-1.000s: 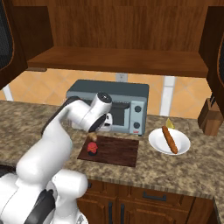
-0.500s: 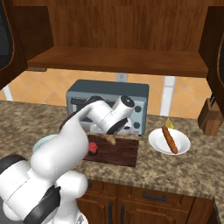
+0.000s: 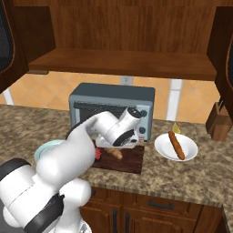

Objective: From the different types of pastries on the counter, select a croissant and place it on the cutting board. Then retrieve a jar of jam from the cabinet and place it alongside the croissant on the cutting board.

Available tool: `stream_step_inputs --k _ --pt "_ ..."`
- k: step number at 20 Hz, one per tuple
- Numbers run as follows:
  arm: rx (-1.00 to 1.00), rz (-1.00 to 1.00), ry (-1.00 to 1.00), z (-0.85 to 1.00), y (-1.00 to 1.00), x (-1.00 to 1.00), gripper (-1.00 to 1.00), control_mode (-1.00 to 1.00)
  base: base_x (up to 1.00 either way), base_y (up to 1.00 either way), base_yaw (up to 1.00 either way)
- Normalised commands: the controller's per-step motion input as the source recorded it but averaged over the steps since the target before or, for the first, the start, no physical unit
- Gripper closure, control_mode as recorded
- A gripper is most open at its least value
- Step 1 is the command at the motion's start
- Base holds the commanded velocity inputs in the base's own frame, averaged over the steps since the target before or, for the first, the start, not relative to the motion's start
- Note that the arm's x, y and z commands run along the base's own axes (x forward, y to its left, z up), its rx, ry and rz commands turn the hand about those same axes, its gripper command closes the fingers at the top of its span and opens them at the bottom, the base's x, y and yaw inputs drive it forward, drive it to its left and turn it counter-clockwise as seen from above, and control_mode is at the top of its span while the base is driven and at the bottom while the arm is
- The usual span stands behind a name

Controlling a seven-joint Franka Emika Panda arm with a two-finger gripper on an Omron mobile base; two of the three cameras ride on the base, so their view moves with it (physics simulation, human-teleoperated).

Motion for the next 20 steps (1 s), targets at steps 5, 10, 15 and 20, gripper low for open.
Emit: stream_step_inputs --k 5,10,15,20 --pt "0.00 0.00 0.00 -0.06 -0.02 0.12 1.00 -1.00 0.00 0.00 0.00" --pt "0.00 0.00 0.01 0.00 -0.23 0.31 1.00 -1.00 0.00 0.00 0.00" --pt "-0.03 0.00 0.03 -0.51 0.00 0.00 1.00 -1.00 0.00 0.00 0.00" --pt "-0.03 0.00 0.04 -0.66 0.00 0.03 1.00 -1.00 0.00 0.00 0.00"
